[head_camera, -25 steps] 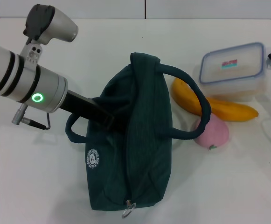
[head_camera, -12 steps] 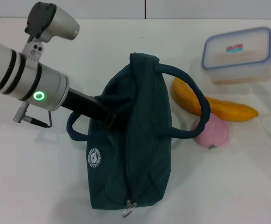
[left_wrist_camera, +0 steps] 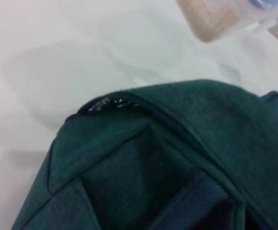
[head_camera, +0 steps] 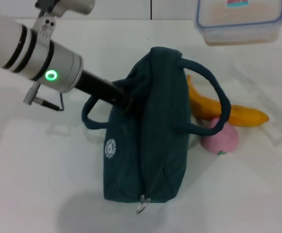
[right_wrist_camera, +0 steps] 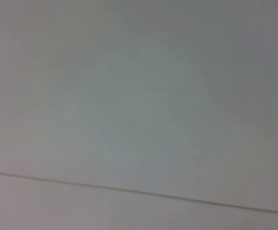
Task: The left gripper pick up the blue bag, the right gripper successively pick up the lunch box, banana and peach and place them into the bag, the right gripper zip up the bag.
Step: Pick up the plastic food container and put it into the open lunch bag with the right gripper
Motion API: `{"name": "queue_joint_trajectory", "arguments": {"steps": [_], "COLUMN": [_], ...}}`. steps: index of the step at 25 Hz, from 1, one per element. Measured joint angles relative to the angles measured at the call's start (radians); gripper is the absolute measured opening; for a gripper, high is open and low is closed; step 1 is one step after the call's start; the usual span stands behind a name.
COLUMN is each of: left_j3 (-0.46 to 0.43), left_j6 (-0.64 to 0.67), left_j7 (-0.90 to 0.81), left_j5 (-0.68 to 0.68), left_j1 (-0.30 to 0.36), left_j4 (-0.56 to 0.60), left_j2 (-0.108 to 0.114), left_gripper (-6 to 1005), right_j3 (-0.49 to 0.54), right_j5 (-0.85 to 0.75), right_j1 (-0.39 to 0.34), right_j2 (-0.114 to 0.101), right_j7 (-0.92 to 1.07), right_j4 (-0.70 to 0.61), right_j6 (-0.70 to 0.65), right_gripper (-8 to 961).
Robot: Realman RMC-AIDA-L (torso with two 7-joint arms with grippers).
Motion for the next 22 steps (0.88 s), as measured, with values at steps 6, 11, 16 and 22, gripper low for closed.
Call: {"name": "queue_joint_trajectory", "arguments": {"steps": [6,11,16,22], "left_j3": [-0.002,-0.003,-0.004,-0.023], "left_j6": [0.037,0.057,0.061,0.060], "left_j7": [-0.055,-0.084,-0.111,-0.130], "left_j5": [0.000,0.001,0.005,0.008], "left_j1": [-0.026,-0.046,-0.073,-0.092], "left_j4": [0.077,0.108,0.114,0.115], "left_j2": [0.001,0.002,0.007,0.018], "left_gripper": [95,96,96,96], "right_j3": [0.005,0.003,-0.020,-0.083], "right_j5": [0.000,0.001,-0.009,-0.010], "right_j1": [0.036,0.066,0.085,0.083], "right_j2": [0.001,0.001,0.003,0.004], "right_j7": [0.000,0.000,0.000,-0.001], "right_j4": [0.000,0.000,0.014,0.040], "right_j6": [-0.061,-0.111,-0.135,-0.143], "right_gripper": [138,144,150,157]}}
